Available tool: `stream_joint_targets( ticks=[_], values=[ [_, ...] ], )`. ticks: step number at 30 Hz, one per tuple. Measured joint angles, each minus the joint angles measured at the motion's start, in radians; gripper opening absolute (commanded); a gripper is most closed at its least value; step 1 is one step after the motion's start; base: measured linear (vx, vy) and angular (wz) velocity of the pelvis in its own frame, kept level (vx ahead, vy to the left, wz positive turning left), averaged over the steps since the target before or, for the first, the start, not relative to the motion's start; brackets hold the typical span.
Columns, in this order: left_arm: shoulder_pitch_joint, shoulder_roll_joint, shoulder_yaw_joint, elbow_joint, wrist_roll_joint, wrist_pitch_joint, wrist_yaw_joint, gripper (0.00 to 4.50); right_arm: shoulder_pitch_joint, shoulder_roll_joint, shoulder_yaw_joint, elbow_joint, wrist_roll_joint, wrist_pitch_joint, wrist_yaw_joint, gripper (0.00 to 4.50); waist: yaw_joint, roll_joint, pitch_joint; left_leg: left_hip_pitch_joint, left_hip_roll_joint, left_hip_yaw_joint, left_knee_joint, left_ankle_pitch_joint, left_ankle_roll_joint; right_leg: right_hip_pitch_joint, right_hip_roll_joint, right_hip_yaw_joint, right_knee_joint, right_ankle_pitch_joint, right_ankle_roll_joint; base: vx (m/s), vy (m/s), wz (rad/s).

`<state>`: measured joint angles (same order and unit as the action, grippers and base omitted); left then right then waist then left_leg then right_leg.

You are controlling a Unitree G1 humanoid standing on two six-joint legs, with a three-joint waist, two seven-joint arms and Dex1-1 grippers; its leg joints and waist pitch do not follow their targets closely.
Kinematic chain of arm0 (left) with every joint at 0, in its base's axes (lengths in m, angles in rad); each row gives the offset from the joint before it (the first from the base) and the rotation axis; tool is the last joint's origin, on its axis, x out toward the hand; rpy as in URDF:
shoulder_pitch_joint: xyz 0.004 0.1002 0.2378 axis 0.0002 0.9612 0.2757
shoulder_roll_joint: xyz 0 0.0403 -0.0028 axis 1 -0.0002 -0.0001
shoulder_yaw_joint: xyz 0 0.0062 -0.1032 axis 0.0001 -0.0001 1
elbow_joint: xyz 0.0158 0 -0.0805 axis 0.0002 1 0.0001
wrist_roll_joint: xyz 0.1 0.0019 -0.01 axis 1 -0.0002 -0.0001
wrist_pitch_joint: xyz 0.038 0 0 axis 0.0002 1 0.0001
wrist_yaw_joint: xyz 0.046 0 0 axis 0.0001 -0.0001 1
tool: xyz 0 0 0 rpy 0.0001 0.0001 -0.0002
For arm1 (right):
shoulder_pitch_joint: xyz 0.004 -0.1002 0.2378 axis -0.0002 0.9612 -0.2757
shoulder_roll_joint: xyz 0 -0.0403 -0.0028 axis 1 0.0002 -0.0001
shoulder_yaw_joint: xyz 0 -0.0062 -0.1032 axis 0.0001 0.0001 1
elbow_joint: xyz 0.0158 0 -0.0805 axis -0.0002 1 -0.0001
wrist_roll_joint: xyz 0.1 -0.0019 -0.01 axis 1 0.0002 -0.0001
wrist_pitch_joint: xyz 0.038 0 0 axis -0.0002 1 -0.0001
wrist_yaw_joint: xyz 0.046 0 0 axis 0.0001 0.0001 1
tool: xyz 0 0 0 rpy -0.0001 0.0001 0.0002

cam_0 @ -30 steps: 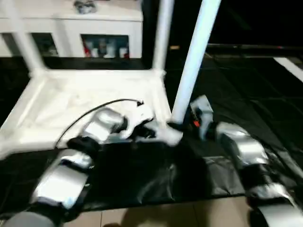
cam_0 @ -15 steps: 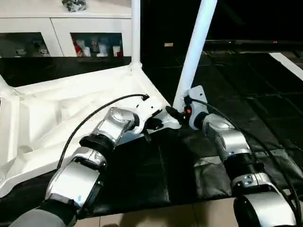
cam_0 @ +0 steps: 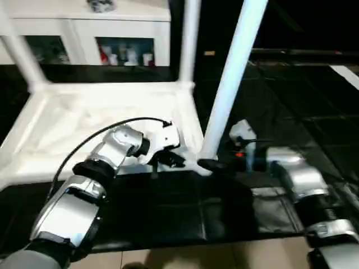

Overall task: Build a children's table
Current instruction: Rotate leg to tighten

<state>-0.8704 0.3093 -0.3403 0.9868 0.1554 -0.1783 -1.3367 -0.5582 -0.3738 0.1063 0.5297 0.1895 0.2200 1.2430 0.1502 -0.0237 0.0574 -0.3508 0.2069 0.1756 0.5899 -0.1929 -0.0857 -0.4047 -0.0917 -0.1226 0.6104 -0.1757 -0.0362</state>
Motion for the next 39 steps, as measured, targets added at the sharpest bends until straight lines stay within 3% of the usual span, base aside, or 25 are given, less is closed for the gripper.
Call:
stream_joint_targets(
  ticks=[9,17,20,22,24,32,39],
  values=[
    [0.0,0.026,-0.02,-0.001,0.0,-0.065,-0.081,0.0,-0.035,-0.018,0.036,0.024,0.007,-0.016,0.12,4.31,0.005,0.0,0.0,0.0,0.0,0.0,0.0,0.0,0.0,0.0,0.0,0.0,0.0,0.0,0.0,0.0,0.0,0.0],
    [0.004,0.026,-0.03,-0.015,-0.002,-0.087,-0.102,0.0,-0.036,-0.001,0.053,0.045,0.014,-0.017,0.159,3.54,0.02,-0.001,0.0,0.0,0.0,0.0,0.0,0.0,0.0,0.0,0.0,0.0,0.0,0.0,0.0,0.0,0.0,0.0],
    [0.004,0.027,-0.03,-0.015,-0.001,-0.091,-0.102,0.0,-0.04,-0.001,0.055,0.06,0.015,-0.017,0.165,3.43,0.02,-0.001,0.0,0.0,0.0,0.0,0.0,0.0,0.0,0.0,0.0,0.0,0.0,0.0,0.0,0.0,0.0,0.0],
    [0.004,0.028,-0.03,-0.014,-0.001,-0.093,-0.102,0.0,-0.044,-0.001,0.056,0.069,0.016,-0.016,0.175,3.07,0.02,-0.001,0.0,0.0,0.0,0.0,0.0,0.0,0.0,0.0,0.0,0.0,0.0,0.0,0.0,0.0,0.0,0.0],
    [0.004,0.028,-0.031,-0.014,-0.001,-0.096,-0.103,0.0,-0.044,-0.001,0.057,0.071,0.016,-0.016,0.178,3.05,0.02,-0.001,0.0,0.0,0.0,0.0,0.0,0.0,0.0,0.0,0.0,0.0,0.0,0.0,0.001,0.0,0.0,0.0],
    [0.007,0.029,-0.032,-0.015,-0.001,-0.107,-0.119,0.0,-0.044,-0.001,0.057,0.071,0.023,-0.013,0.189,2.21,0.022,-0.001,0.0,0.0,0.0,0.0,0.001,0.0,0.0,0.0,0.0,0.0,0.001,0.0,0.0,0.0,0.0,0.0],
    [0.008,0.019,-0.03,-0.013,-0.004,-0.101,-0.11,0.0,-0.042,0.0,0.056,0.064,0.022,-0.005,0.178,2.07,0.022,-0.001,0.0,0.0,0.0,0.0,0.001,0.0,0.0,0.0,0.0,0.0,0.001,0.0,0.0,0.0,0.0,0.0]
  ],
)
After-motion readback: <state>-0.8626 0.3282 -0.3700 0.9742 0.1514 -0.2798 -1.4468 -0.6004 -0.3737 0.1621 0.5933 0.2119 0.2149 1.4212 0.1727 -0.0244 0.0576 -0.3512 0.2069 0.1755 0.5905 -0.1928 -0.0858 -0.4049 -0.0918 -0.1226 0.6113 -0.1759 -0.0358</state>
